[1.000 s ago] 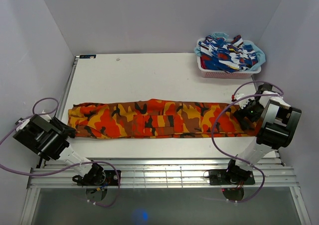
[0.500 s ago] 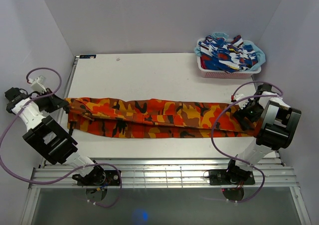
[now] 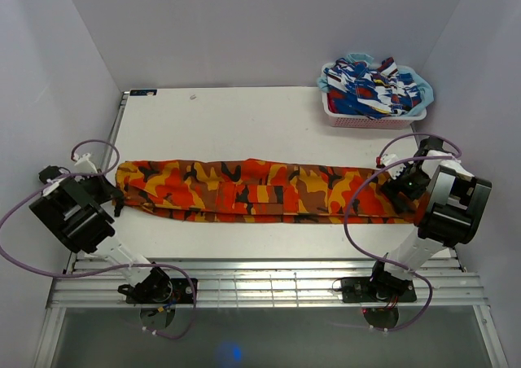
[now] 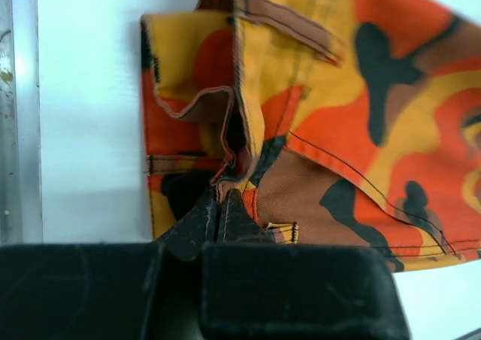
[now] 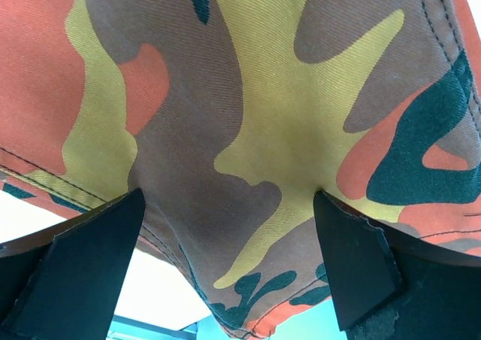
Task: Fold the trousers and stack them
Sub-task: Fold the trousers
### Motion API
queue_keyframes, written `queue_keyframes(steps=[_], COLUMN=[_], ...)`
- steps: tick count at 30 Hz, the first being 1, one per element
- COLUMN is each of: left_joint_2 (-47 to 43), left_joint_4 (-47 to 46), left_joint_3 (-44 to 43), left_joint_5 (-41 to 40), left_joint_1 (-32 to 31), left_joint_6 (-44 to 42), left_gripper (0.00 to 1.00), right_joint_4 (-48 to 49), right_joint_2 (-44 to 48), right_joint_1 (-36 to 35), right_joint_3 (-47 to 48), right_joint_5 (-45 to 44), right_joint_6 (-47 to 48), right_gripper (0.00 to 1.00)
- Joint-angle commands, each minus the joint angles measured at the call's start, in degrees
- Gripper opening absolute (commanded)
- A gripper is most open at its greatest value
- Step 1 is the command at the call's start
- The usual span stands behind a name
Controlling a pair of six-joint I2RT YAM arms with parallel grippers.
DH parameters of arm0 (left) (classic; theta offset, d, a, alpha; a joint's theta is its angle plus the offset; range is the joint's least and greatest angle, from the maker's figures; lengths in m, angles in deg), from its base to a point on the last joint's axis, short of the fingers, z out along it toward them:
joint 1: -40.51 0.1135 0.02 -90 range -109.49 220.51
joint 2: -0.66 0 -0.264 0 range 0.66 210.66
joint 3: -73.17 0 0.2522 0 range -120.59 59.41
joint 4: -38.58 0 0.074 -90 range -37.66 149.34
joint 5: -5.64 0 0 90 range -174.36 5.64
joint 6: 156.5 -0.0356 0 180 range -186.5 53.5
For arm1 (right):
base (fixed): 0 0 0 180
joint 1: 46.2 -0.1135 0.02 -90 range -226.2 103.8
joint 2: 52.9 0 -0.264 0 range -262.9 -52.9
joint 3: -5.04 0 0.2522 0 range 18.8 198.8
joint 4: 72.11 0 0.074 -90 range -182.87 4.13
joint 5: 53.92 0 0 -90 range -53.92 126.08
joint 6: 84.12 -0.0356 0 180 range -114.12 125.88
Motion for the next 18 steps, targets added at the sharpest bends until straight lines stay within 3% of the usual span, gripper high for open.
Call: queue_keyframes(steps=[1,7,12,18], left_joint_2=[1.7,4.8,-2.5,-7.2], left_joint_4=[-11.5,-9.2,-2.3,3.0], left_joint_3=[-2.2,-4.8,-0.9,-1.0], left_joint_5=[-8.7,-12.2,-7.2,-3.2], left_joint_1=[0.0,-0.3,0.0,0.0], left_joint_6=[0.0,-2.5,-11.3,-11.7], left_gripper=[0.0,0.0,0.0,0.01], right_joint_4=[9.2,9.3,4.0,-11.7], right_joint_2=[-3.8,-3.5,1.1,4.3], right_joint_1=[1.3,1.4,1.0,-5.2], right_joint_3=[-3.7,-3.7,-1.1,18.8], right_joint_5=[-10.6,-11.1,-5.0,14.6], right_joint_6=[6.0,7.7,10.1,3.5], right_gripper=[0.98,0.99,0.97,0.92])
